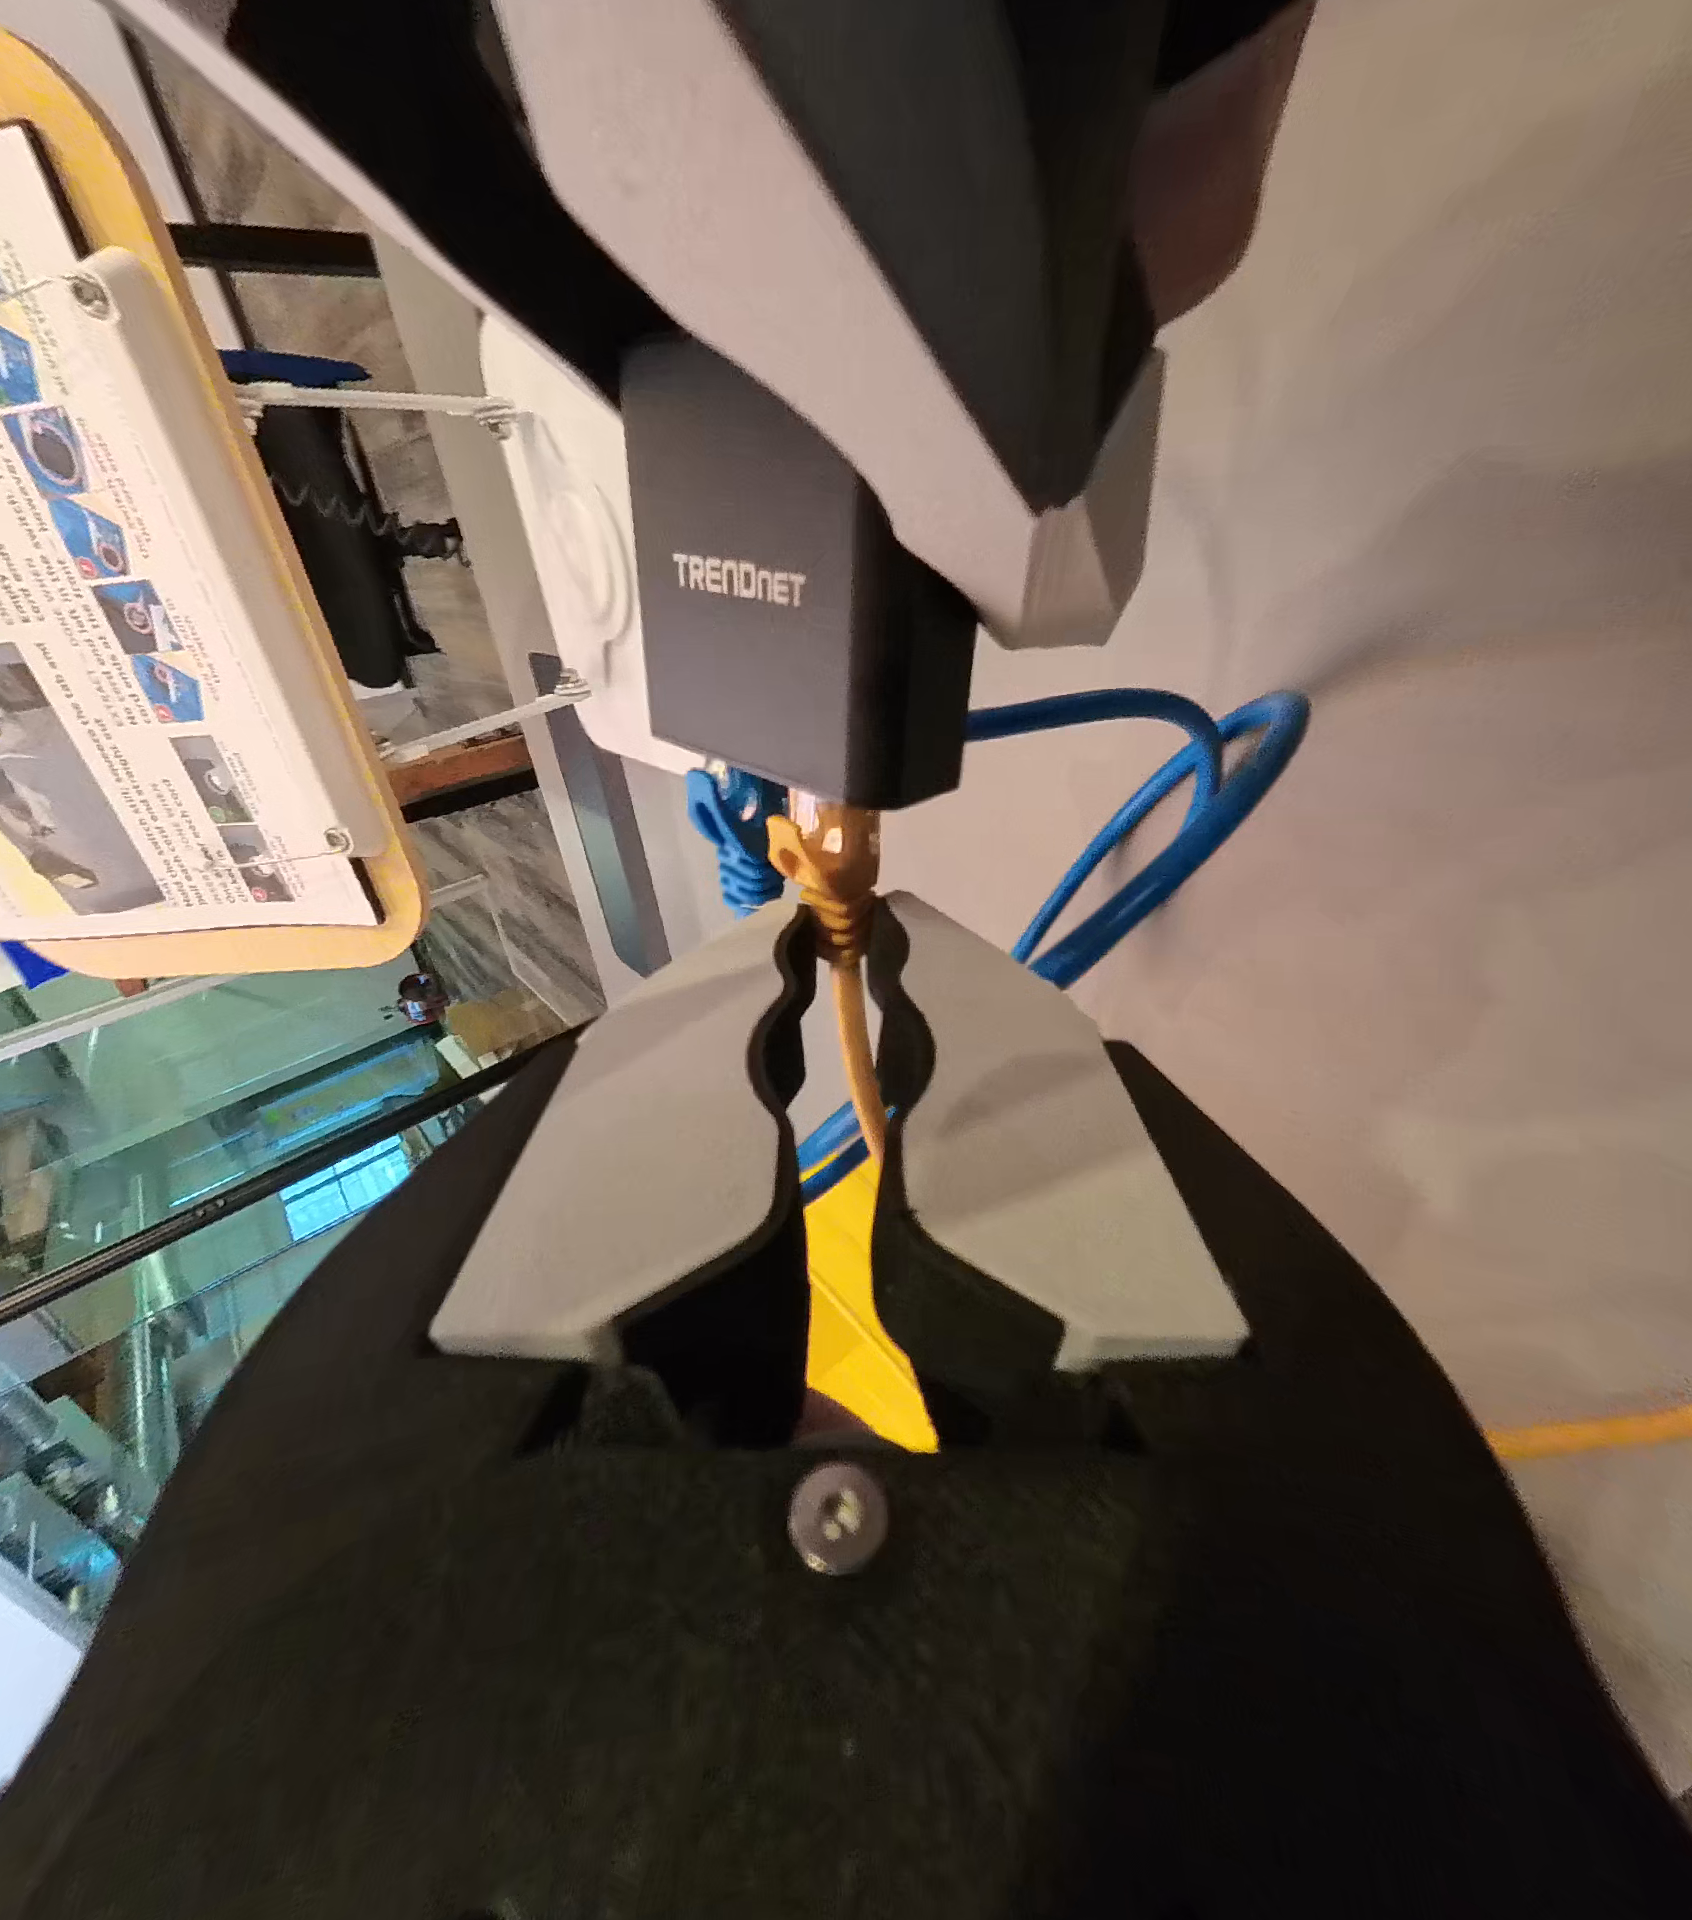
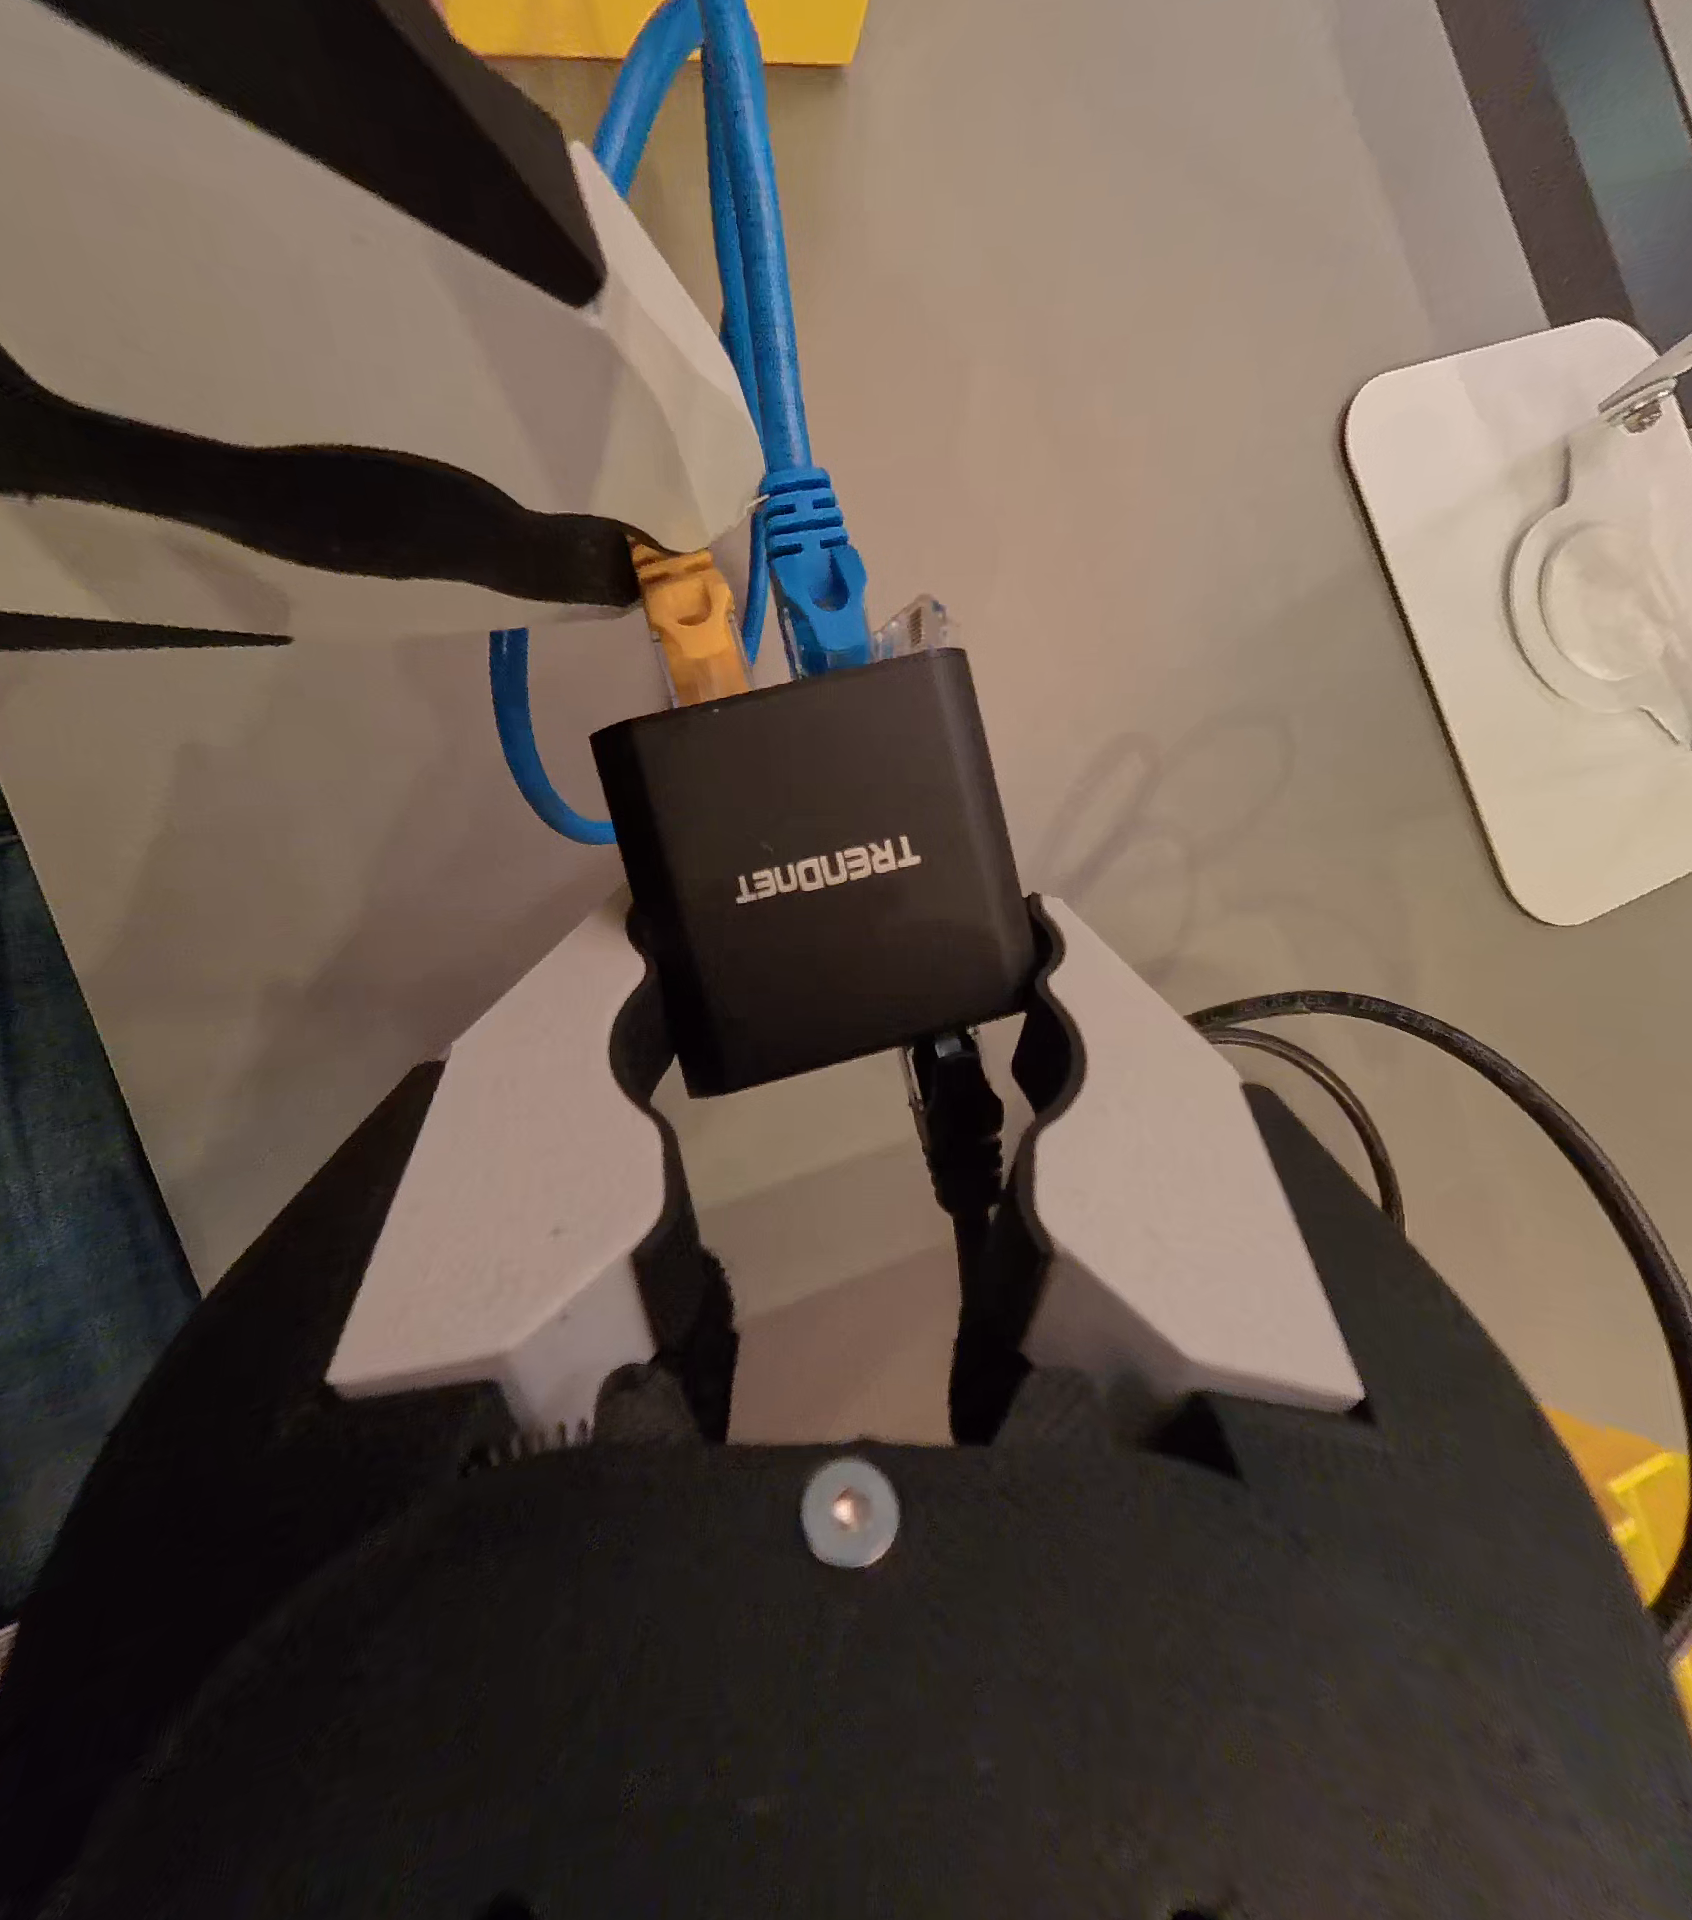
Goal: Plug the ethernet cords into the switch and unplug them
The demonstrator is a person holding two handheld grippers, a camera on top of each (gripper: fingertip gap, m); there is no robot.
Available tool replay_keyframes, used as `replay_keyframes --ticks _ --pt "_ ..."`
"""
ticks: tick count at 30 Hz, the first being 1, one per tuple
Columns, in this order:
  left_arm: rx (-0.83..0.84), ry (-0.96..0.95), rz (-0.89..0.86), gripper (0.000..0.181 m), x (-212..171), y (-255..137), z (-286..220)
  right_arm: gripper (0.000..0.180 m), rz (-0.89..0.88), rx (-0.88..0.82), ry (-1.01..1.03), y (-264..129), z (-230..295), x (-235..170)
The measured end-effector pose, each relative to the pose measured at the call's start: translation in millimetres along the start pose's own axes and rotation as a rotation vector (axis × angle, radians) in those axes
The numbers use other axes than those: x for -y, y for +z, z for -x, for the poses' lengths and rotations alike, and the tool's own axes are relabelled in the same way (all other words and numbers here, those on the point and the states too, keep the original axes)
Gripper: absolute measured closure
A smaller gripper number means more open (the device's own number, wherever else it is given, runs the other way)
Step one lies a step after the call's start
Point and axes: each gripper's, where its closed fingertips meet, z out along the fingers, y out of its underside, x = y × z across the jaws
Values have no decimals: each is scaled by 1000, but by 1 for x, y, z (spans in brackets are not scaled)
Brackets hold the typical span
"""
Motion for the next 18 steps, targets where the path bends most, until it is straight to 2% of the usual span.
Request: replay_keyframes --ticks 7,11,13,16,18 --pt "4 -26 37 174 -3 2 1 115 19 -19 17 1 -1 4" --pt "-12 -119 -55 171 -3 -8 9 114 -21 -16 23 -8 -1 9" --pt "-11 -178 -119 169 -1 -22 20 114 -65 -23 27 -17 -4 17" --pt "100 -256 -222 158 -3 -54 48 114 -84 -87 36 -34 -20 20" --pt "138 -314 -266 160 -13 -75 62 114 -105 -121 45 -49 -30 25"
